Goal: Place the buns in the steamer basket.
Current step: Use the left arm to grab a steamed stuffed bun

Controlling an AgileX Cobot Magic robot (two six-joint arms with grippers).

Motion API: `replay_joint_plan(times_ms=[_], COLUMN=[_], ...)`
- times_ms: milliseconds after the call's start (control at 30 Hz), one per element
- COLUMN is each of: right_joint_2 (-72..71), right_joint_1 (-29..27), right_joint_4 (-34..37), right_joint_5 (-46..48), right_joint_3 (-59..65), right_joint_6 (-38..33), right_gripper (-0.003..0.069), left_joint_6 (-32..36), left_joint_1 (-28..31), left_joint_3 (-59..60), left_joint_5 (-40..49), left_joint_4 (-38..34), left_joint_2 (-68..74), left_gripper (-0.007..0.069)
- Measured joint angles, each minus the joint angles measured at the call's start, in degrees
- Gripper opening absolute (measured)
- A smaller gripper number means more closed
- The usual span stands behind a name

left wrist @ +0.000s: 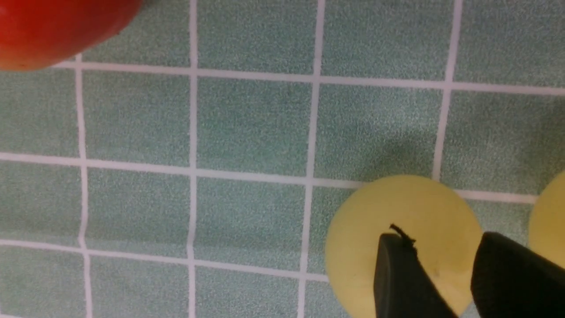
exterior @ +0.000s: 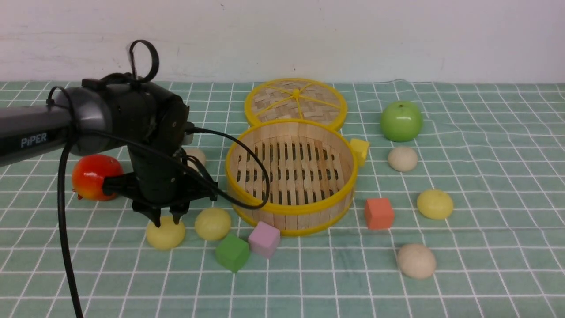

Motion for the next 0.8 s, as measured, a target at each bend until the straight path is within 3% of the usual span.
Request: replay_joint_plan(times_ms=[400,533,800], right_joint_2=[0.0,0.0,0.0], right_joint_1=[0.0,0.0,0.0], right_joint_4=[0.0,0.0,0.0], right_joint_5=[0.0,0.0,0.0], right_joint_3=[0.0,0.0,0.0], right_joint_6=[0.0,0.0,0.0], right_gripper=[0.024,0.024,0.024], left_joint_6=[0.0,0.0,1.81], left_joint_1=[0.0,0.0,0.0], left_joint_3=[-0.16,-0.16,-0.16], left_joint_5=[-0.46,-0.06,1.51], left_joint_4=[0.0,0.0,-0.26], left_joint_2=[1.23,1.23,1.23], left_gripper=[0.0236,0.0204,-0.0014])
